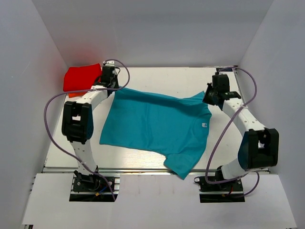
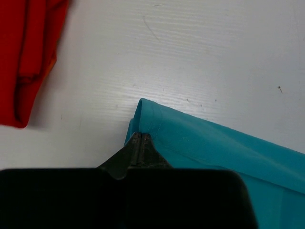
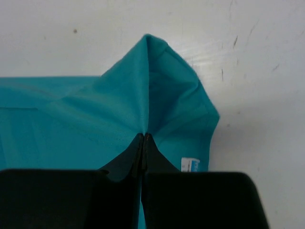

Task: Fold and stack the t-shirts
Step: Fold the flattened tshirt in 1/3 of the way

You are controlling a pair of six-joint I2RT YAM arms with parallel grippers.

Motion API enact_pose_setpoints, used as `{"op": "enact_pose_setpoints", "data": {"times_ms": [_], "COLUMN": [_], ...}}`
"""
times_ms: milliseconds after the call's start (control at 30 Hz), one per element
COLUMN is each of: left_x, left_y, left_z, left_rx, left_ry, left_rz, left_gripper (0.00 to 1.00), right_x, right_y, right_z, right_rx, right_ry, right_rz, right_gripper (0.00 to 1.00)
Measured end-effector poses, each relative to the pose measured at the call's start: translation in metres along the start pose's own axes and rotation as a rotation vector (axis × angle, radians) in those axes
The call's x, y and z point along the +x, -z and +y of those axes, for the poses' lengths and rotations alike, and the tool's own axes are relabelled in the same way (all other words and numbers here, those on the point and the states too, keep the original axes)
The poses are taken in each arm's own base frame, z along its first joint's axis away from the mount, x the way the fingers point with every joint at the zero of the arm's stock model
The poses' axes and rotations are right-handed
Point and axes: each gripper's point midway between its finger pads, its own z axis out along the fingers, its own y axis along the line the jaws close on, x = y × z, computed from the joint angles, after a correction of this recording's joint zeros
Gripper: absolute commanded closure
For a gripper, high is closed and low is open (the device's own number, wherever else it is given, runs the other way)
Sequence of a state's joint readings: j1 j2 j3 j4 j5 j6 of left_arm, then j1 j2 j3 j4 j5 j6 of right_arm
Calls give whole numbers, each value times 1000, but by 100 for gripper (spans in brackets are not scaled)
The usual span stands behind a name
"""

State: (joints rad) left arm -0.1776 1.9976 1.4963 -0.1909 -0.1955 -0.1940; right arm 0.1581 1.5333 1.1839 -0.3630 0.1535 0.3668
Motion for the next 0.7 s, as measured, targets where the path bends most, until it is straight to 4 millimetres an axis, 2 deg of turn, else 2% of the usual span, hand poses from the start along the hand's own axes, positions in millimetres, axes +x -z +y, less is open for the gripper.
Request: {"op": "enact_pose_setpoints", "data": {"times_ms": [100,200,267,433,700], "left_x": [7,18,26,50,72], "left_y": [21,32,34,33,36], "left_z": [6,11,14,22,30], "left_rx": [-8,-14,-26,-62,-102], "left_ry": [13,26,34,41,54], "left_rz": [1,15,28,80,133], "left_gripper": [100,100,100,100,100], "right_x": [23,49,69,106,154], "right_y": [11,19,26,39,43], "right_z": [-3,-2,1,6,-1], "right_rx": [-17,-60,-100,-154,-136], "right_ry": [-21,-39,-53,-96,-216], "right_rz": [36,79,116,175,239], "right_gripper": [100,100,100,100,100]}}
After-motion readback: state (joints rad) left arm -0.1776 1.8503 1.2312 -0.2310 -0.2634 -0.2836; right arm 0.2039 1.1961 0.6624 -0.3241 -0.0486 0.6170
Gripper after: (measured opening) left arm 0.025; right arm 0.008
